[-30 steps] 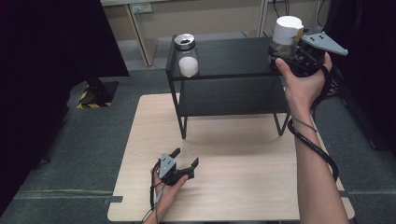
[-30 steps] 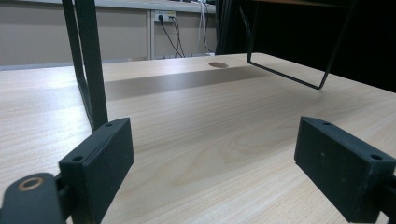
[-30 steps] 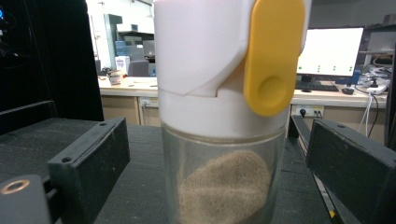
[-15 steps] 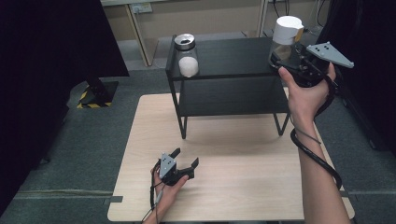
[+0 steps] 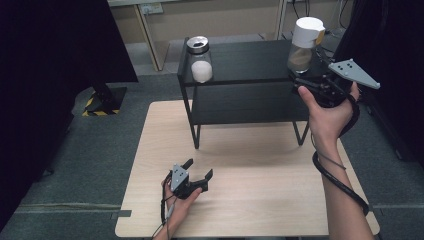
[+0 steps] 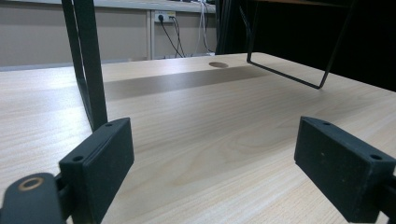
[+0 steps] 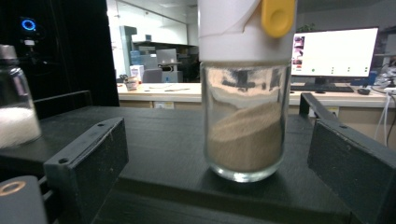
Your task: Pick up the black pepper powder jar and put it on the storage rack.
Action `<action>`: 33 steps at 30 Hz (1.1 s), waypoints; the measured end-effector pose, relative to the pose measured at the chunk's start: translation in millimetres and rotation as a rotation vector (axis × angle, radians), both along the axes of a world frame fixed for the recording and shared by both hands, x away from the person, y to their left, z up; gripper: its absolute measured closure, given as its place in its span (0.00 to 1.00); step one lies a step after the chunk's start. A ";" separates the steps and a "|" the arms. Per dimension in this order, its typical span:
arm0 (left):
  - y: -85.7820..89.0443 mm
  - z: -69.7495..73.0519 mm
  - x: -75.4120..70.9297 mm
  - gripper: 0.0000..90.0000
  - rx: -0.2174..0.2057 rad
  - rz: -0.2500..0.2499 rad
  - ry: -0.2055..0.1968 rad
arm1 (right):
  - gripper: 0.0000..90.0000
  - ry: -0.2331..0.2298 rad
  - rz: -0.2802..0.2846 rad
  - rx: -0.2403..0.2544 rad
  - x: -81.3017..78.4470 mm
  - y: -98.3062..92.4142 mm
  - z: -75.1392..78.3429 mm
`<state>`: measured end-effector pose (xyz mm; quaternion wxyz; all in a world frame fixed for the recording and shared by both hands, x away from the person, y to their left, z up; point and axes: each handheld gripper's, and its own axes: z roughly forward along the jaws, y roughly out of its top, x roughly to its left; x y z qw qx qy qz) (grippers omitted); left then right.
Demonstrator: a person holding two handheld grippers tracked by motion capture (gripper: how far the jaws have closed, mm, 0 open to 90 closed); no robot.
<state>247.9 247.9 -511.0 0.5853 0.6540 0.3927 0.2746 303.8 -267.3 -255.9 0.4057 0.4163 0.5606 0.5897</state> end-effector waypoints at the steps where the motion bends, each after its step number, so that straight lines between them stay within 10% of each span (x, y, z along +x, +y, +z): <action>1: -0.1 0.0 0.0 0.13 0.000 0.000 0.000 | 0.06 0.001 0.004 0.002 -2.1 -0.4 -1.9; 33: -1.3 -0.6 -0.8 0.13 -0.002 0.000 -0.003 | 0.06 0.024 0.103 0.038 -43.2 -10.3 -68.8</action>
